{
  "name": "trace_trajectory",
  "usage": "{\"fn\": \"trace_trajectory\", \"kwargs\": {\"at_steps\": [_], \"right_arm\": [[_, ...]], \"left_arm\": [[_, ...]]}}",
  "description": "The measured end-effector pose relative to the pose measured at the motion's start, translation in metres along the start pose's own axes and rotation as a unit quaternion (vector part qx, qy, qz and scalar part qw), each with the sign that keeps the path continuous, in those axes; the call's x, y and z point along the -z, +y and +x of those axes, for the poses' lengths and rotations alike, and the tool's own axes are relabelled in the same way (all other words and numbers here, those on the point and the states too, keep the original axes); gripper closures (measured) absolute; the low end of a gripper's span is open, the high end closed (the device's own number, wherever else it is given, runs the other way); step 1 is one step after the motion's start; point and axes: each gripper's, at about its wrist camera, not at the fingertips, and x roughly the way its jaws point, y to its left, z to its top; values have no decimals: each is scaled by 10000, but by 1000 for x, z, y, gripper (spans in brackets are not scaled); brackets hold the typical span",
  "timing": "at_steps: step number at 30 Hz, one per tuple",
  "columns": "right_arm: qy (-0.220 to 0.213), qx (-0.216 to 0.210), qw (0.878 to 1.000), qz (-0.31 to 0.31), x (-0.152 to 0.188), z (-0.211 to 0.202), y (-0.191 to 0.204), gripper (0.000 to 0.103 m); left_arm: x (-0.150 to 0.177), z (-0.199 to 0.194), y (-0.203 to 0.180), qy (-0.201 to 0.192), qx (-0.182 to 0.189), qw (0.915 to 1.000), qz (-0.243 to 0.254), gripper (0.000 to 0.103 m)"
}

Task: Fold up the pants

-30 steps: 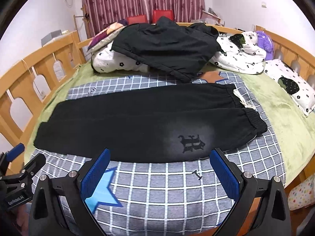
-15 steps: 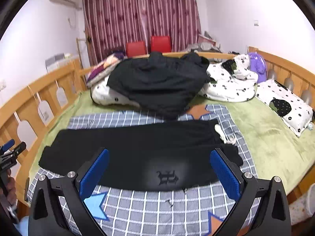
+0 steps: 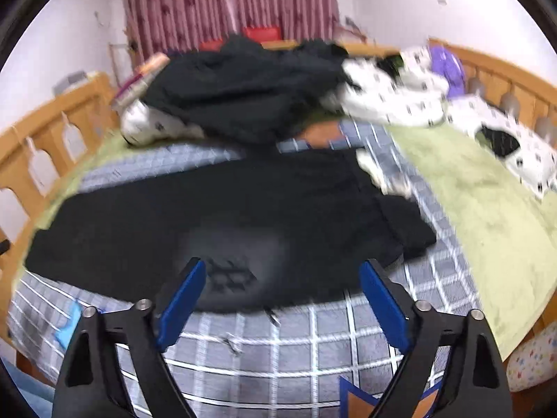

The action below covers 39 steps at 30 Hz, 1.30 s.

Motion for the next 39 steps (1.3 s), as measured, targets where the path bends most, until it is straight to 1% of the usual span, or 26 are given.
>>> {"fn": "trace_trajectory", "kwargs": {"at_steps": [1, 2, 4, 5, 6, 8, 12, 14, 15, 16, 17, 18, 19, 20, 21, 22, 23, 24, 25, 28, 31, 34, 35, 36, 38, 39], "right_arm": [[184, 18, 9998, 32, 6, 13, -5, 22], [388, 40, 9992, 38, 14, 27, -11, 26], [616, 89, 9980, 92, 26, 46, -23, 42], [709, 51, 9972, 219, 31, 54, -29, 44], [805, -19, 9962, 345, 36, 61, -34, 44], [898, -251, 9932, 703, 44, 73, -45, 44], [742, -569, 9891, 1137, 49, 85, -55, 44], [666, -628, 9872, 1306, 46, 91, -57, 44], [618, -696, 9854, 1426, 44, 96, -59, 40], [608, -733, 9838, 1521, 41, 100, -59, 37], [625, -730, 9815, 1657, 39, 108, -60, 37], [589, -730, 9803, 1736, 37, 112, -59, 37], [529, -712, 9801, 1775, 35, 115, -58, 40], [474, -701, 9804, 1777, 33, 115, -56, 47], [397, -768, 9816, 1703, 31, 116, -50, 68], [389, -724, 9836, 1606, 26, 117, -45, 72], [325, -595, 9867, 1476, 22, 114, -40, 74], [205, -547, 9888, 1374, 17, 108, -35, 78], [78, -563, 9894, 1334, 12, 103, -32, 80], [-197, -731, 9889, 1275, -7, 84, -28, 81], [-355, -816, 9895, 1135, -29, 69, -24, 82], [-548, -911, 9886, 1070, -50, 65, -23, 82], [-583, -953, 9879, 1077, -57, 66, -26, 82], [-621, -985, 9873, 1081, -67, 70, -26, 83], [-714, -1036, 9862, 1080, -82, 78, -27, 83], [-762, -1077, 9855, 1071, -94, 85, -26, 83]], "left_arm": [[9, 15, 8, 166, 51, 9997, -161, 1], [16, 23, 14, 247, 118, 9993, -265, 1], [32, 38, 25, 366, 243, 9978, -504, 3], [41, 45, 32, 436, 270, 9967, -637, 7], [48, 50, 38, 480, 288, 9958, -730, 10], [61, 58, 50, 498, 288, 9943, -896, 11], [65, 70, 71, 390, 313, 9911, -1233, 11], [61, 81, 84, 448, 515, 9855, -1554, 11], [59, 88, 89, 508, 565, 9822, -1719, 11], [57, 95, 94, 521, 565, 9798, -1847, 12], [54, 98, 95, 496, 522, 9795, -1883, 15], [51, 103, 95, 478, 444, 9799, -1883, 17], [47, 108, 93, 497, 295, 9814, -1829, 19], [43, 112, 92, 530, 160, 9824, -1785, 31], [40, 115, 89, 577, -76, 9837, -1701, 56], [35, 119, 87, 623, -235, 9844, -1629, 71], [31, 121, 86, 714, -412, 9852, -1505, 86], [28, 118, 87, 727, -383, 9862, -1436, 89], [24, 114, 88, 636, -312, 9875, -1408, 91], [12, 91, 85, 271, -220, 9939, -1044, 92], [-9, 73, 87, 10, -107, 9941, -1083, 92], [-39, 62, 87, -385, 73, 9926, -1152, 92], [-53, 60, 85, -594, 126, 9913, -1169, 92], [-60, 60, 83, -692, 123, 9908, -1157, 92], [-85, 69, 74, -853, 9, 9911, -1022, 92], [-100, 81, 70, -904, -59, 9913, -951, 92]]}}
